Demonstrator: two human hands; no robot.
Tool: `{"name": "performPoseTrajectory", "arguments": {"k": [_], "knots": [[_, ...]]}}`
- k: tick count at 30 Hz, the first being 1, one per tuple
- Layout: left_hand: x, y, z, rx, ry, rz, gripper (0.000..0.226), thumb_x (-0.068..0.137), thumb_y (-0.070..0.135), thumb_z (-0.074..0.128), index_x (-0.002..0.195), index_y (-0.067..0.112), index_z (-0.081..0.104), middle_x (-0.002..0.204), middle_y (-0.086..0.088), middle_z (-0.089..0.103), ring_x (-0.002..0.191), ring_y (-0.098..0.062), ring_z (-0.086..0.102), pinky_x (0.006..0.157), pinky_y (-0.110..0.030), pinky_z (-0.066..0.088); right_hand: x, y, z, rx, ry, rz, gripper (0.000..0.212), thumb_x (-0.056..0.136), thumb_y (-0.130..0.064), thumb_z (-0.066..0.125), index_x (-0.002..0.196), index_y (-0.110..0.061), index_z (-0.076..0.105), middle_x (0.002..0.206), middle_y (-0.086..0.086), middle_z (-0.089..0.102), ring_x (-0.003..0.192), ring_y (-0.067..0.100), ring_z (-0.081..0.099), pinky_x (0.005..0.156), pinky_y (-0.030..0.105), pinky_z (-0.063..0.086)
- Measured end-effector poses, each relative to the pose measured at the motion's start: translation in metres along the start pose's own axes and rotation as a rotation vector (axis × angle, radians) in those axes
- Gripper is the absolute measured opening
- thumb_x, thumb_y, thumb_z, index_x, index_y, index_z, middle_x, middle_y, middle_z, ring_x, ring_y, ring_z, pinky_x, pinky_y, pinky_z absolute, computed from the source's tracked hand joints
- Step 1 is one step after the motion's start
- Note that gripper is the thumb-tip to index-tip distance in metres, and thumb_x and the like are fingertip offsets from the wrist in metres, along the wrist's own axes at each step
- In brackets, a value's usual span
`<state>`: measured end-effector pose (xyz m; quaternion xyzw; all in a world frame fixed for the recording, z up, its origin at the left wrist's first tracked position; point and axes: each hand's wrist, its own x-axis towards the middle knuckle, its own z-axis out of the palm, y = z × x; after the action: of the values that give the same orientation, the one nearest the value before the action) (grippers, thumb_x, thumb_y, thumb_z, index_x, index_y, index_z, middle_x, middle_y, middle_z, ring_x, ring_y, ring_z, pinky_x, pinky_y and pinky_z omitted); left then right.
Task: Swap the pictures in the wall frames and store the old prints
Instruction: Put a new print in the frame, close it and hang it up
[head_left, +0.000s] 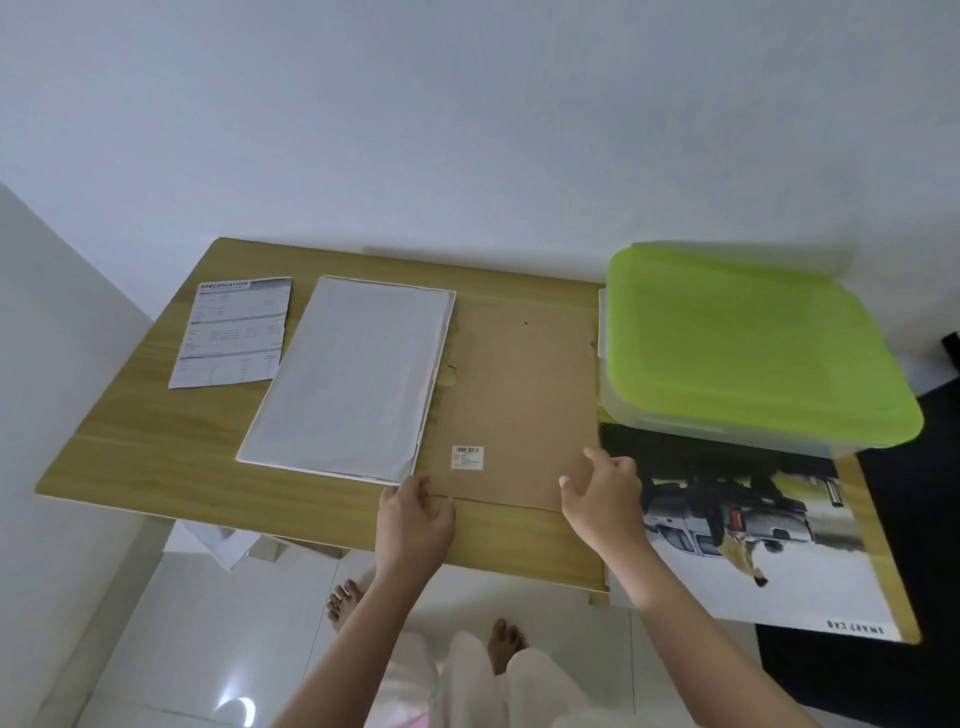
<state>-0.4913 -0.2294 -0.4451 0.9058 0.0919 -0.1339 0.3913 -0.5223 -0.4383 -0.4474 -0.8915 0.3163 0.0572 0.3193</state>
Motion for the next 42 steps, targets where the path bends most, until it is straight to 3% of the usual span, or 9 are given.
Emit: {"name": "performPoseTrajectory", "arguments": {"k": [7, 12, 15, 21, 26, 33, 37, 42], "knots": [[0.004, 0.013, -0.006, -0.131, 0.01, -0.097, 0.042, 0.083, 0.023, 0.065, 0.122, 0.016, 0.054, 0.092, -0.001, 0.059, 0.085, -0.014, 0.058, 0.076, -0.027, 0.044, 0.012, 0.009, -0.015, 0.232, 0.02, 0.019, 0.055, 0.081, -0.026, 0.07, 0.131, -0.016, 0.05, 0.121, 0.012, 0.049, 0.111, 0.029, 0.052, 0.092, 0.042, 0.048], [0.002, 0.019, -0.018, -0.289, 0.02, -0.081, 0.029, 0.081, 0.01, 0.067, 0.108, 0.018, 0.063, 0.072, 0.007, 0.052, 0.067, -0.008, 0.056, 0.063, -0.021, 0.041, 0.013, 0.008, -0.025, 0.37, 0.035, -0.034, 0.058, 0.08, -0.016, 0.072, 0.133, -0.013, 0.048, 0.119, 0.008, 0.049, 0.1, 0.015, 0.051, 0.075, 0.021, 0.043], [0.001, 0.02, -0.028, -0.355, 0.018, -0.062, 0.026, 0.079, 0.008, 0.069, 0.1, 0.023, 0.063, 0.079, 0.008, 0.058, 0.069, -0.006, 0.059, 0.063, -0.02, 0.044, 0.009, 0.005, -0.028, 0.41, 0.05, -0.066, 0.059, 0.081, -0.014, 0.072, 0.134, -0.013, 0.047, 0.117, 0.006, 0.047, 0.097, 0.013, 0.049, 0.06, 0.008, 0.039], [0.006, 0.006, -0.053, -0.412, 0.02, -0.051, 0.028, 0.077, 0.006, 0.071, 0.101, 0.02, 0.068, 0.091, 0.002, 0.072, 0.081, -0.021, 0.068, 0.081, -0.041, 0.056, -0.007, -0.015, -0.021, 0.448, 0.074, -0.127, 0.061, 0.081, -0.018, 0.072, 0.136, -0.016, 0.047, 0.109, 0.001, 0.047, 0.093, 0.011, 0.048, 0.064, 0.004, 0.039], [0.015, -0.013, -0.08, -0.469, 0.068, -0.028, 0.032, 0.076, 0.002, 0.071, 0.1, 0.023, 0.068, 0.093, 0.001, 0.072, 0.083, -0.027, 0.068, 0.08, -0.043, 0.056, -0.018, -0.044, -0.003, 0.475, 0.121, -0.198, 0.062, 0.078, -0.018, 0.075, 0.134, -0.022, 0.049, 0.101, -0.001, 0.046, 0.089, 0.007, 0.049, 0.07, 0.006, 0.04], [0.039, -0.06, -0.137, -0.547, 0.105, -0.058, 0.036, 0.077, 0.0, 0.071, 0.094, 0.031, 0.066, 0.09, -0.01, 0.073, 0.087, -0.031, 0.068, 0.081, -0.044, 0.056, -0.023, -0.106, 0.04, 0.505, 0.015, -0.249, 0.063, 0.077, -0.019, 0.075, 0.135, -0.02, 0.049, 0.106, 0.0, 0.048, 0.096, 0.011, 0.051, 0.072, 0.001, 0.038], [0.056, -0.085, -0.168, -0.566, 0.149, -0.067, 0.035, 0.078, -0.003, 0.069, 0.096, 0.026, 0.065, 0.09, -0.008, 0.071, 0.089, -0.033, 0.066, 0.08, -0.04, 0.054, -0.024, -0.143, 0.07, 0.501, -0.025, -0.27, 0.063, 0.077, -0.018, 0.075, 0.134, -0.019, 0.049, 0.105, -0.001, 0.048, 0.096, 0.006, 0.05, 0.074, 0.002, 0.038], [0.083, -0.104, -0.191, -0.536, 0.125, -0.095, 0.036, 0.078, 0.0, 0.069, 0.095, 0.031, 0.066, 0.089, -0.01, 0.072, 0.085, -0.03, 0.067, 0.08, -0.043, 0.055, -0.02, -0.172, 0.096, 0.485, -0.032, -0.257, 0.063, 0.077, -0.019, 0.076, 0.134, -0.02, 0.049, 0.102, -0.002, 0.047, 0.095, 0.006, 0.049, 0.077, 0.01, 0.039]]}}
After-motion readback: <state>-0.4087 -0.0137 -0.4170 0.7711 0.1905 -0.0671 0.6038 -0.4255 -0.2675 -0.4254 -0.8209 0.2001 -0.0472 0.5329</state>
